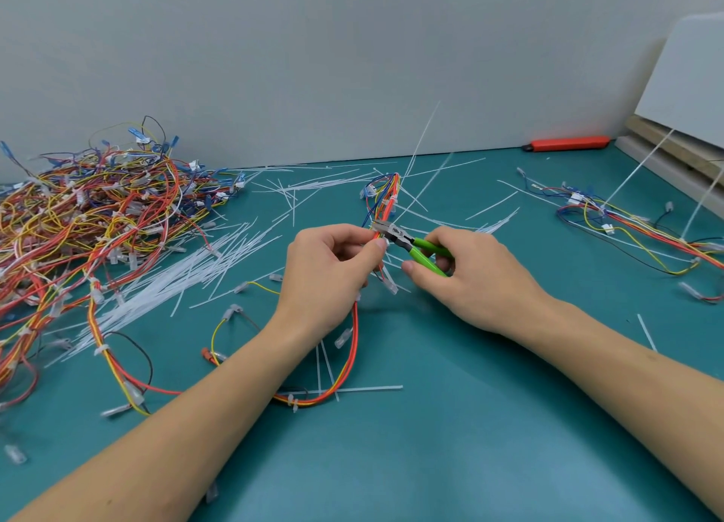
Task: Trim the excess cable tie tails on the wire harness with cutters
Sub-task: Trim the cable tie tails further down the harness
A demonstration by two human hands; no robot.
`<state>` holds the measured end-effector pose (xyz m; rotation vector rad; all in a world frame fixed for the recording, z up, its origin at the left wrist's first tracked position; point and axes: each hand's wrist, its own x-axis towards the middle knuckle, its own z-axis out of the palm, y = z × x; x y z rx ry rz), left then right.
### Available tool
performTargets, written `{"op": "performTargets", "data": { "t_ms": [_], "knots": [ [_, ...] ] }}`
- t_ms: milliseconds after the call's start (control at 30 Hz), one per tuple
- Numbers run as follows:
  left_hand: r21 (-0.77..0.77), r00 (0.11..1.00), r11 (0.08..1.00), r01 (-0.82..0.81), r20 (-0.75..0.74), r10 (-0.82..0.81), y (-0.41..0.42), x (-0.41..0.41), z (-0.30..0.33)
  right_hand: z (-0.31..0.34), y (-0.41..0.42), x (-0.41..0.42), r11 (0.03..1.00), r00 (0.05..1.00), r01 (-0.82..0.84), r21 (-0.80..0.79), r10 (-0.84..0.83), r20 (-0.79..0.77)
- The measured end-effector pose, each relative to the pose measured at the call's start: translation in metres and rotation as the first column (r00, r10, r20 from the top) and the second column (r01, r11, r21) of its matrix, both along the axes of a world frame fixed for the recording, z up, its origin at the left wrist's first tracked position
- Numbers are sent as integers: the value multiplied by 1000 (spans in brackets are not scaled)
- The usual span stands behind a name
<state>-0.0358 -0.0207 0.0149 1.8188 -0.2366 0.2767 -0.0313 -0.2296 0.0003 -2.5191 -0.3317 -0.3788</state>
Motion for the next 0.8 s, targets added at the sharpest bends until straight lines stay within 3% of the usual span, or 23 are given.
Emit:
{"op": "performTargets", "data": {
  "t_ms": [400,800],
  "knots": [
    [-27,1000,1000,2,-29,-3,0,-1,2,1,-1,1,998,998,-29,-58,33,60],
    [-37,1000,999,10,-24,-10,-1,0,0,3,-2,1,999,997,-32,10,31,73]
  ]
}}
